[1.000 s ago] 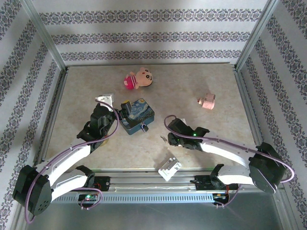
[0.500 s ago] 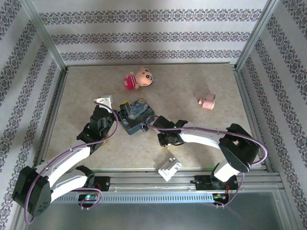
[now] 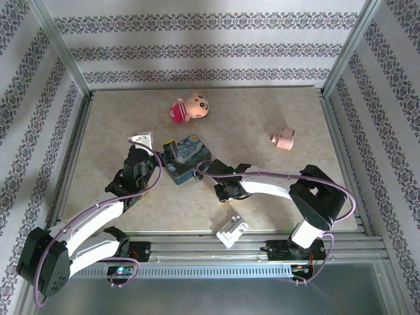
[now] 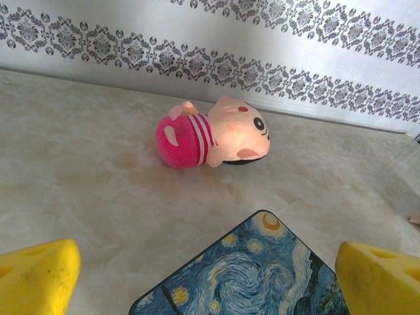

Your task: Unlock the padlock with the key

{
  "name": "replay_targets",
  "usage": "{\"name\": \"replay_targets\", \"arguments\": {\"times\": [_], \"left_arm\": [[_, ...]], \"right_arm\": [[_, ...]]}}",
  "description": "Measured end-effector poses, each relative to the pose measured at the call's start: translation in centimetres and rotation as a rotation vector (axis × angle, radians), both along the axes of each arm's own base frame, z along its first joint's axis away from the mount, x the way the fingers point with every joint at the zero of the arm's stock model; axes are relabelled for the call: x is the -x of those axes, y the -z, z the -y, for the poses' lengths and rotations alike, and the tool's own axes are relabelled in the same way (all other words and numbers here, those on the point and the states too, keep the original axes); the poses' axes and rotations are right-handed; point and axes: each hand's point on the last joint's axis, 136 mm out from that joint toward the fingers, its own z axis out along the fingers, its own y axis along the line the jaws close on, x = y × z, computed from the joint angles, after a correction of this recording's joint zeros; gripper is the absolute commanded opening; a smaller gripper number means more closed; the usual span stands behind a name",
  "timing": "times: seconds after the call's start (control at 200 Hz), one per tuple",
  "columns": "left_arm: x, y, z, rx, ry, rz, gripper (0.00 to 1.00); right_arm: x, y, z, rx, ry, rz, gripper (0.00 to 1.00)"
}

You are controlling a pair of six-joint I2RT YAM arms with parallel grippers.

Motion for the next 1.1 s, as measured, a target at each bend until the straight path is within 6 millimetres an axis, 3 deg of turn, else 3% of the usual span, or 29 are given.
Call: {"name": "replay_targets", "arguments": {"times": [0.27,0.49,0.864,1.099], "left_arm": [[0.0,0.0,0.0,0.003,-0.001,-0.001,0.99],[0.0,-0.1,0.0,0.008,-0.002,0.0,0.99],[-0.4,-2.3,-0.2,0.043,-0.035,-0.014,0.99],[0.5,-3.9,2.5,0.075,0.131,-0.008,0.99]], "right_arm": [[0.0,-0.2,0.0,-0.002,-0.011,0.005,0.0],[-0.5,-1.8,0.2,-0.035,-0.01,0.039,0.0],[-1.7,-8.9,0.9,-0.235,-0.077,0.259,0.0],[-1.9,-14.1,1.4,-0.452,-0.102,0.457,0.0]]}}
